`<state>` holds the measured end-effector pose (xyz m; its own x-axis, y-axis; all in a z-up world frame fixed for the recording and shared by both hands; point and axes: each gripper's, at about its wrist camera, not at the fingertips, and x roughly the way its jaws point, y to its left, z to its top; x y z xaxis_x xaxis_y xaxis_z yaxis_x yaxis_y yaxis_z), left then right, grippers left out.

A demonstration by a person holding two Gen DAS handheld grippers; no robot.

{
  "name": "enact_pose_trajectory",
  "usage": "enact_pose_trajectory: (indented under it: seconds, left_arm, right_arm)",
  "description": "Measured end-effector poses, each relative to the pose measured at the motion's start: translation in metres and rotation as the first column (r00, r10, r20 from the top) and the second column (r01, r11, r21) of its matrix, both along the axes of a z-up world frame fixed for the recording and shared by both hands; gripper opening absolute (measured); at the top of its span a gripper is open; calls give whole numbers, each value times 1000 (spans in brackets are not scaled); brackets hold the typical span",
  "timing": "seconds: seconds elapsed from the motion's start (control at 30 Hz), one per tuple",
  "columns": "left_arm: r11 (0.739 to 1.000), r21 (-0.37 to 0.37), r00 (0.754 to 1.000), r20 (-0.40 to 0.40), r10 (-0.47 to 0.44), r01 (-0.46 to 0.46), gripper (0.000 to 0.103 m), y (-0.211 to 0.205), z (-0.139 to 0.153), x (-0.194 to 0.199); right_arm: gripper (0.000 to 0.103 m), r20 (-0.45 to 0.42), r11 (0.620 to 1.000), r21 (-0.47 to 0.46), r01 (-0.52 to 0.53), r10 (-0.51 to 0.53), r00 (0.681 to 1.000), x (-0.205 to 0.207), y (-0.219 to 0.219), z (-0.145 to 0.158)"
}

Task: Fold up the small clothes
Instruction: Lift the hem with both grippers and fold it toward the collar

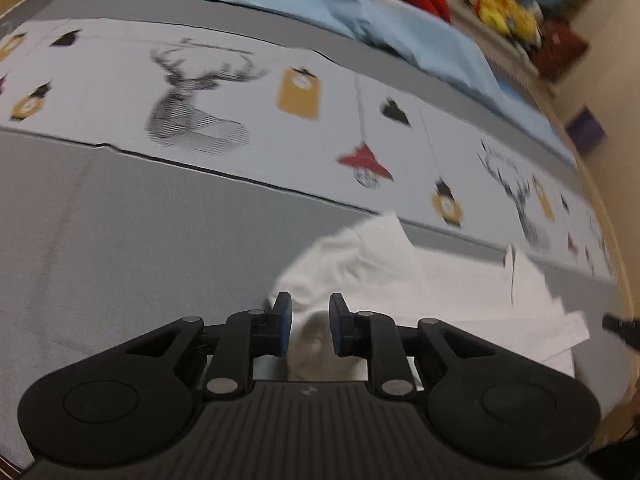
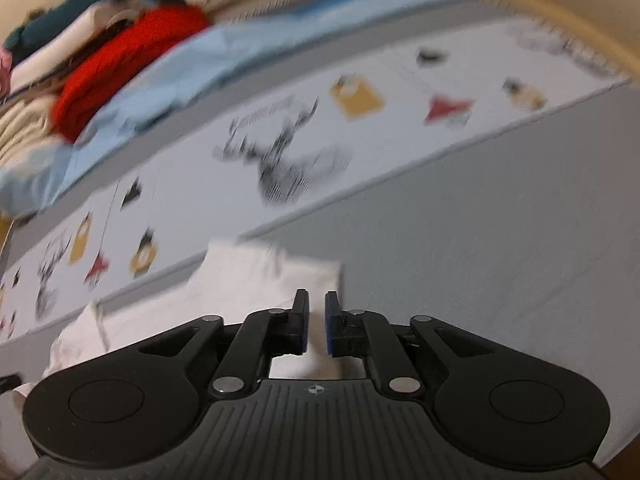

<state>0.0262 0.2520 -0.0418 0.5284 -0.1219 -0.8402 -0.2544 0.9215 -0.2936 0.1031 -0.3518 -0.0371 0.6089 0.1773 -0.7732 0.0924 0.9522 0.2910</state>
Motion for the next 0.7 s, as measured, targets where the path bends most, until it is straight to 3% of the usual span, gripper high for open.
enact_pose_trajectory:
  seconds: [0.03,0.13,0.27,0.47,0.7]
  left_arm:
    - [1000,1,1000,-6,14,-14,22,6,-1,-3]
    - [1000,10,997,-71,8,-7,25,18,-12,-9]
    - [995,36,990,-104,-93,97,37,10,-19,-12]
    - [971,76,972,-89,-219,226,48,-22,-22,-1]
    - [945,147,954,-114,-277,292,49,-44,-32,22]
  right_arm:
    - [23,15,1000,0,7,-7,1000,-2,-4,0]
    - [23,-34,999,-35,-6,5,999,-5,-17,-12]
    - [24,-108,991,-37,-126,121,987,-7,-20,-29]
    - [28,-173,924,-165,-344,316,933,-5,21,-45]
    - [29,-168,881,-212,-423,393,904,11,53,-45]
